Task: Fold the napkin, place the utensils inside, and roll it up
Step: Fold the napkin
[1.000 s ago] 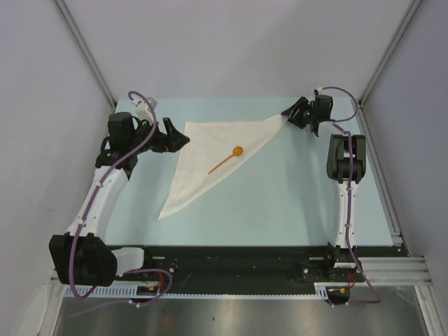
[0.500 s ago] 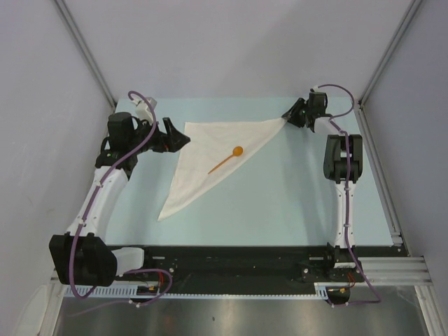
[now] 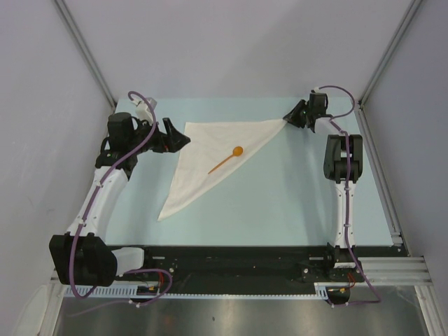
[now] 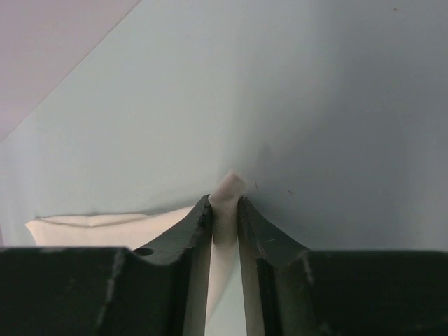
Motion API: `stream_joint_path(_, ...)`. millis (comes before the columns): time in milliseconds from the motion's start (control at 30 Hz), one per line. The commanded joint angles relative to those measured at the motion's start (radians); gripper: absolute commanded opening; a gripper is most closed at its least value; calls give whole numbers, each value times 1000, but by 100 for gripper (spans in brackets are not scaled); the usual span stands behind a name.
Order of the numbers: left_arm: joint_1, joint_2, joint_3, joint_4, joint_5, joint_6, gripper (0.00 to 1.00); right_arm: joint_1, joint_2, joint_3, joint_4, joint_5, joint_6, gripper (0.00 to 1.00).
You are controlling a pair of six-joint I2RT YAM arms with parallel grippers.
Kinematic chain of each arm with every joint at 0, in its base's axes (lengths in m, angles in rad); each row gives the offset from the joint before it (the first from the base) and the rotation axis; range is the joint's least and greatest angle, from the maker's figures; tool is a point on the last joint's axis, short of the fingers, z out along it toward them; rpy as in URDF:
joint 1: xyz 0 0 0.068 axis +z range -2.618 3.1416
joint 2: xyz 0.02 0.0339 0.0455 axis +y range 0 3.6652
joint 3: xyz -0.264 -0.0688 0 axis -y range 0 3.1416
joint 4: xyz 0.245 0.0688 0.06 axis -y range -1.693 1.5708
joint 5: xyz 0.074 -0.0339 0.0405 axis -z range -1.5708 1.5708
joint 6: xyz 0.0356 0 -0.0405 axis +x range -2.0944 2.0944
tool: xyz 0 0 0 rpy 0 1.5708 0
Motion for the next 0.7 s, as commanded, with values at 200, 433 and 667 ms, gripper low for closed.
stream_joint_path(200, 10, -22, -8, 40, 43, -18, 94, -7, 39, -70, 116, -95, 67, 7)
stream_joint_path(433, 10, -23, -9, 42, 44, -20, 94, 2, -74, -251, 431, -213, 145, 0)
stream_joint_path(667, 12, -32, -12, 43, 44, -21, 95, 51, -324, -505, 736, -264, 213, 0)
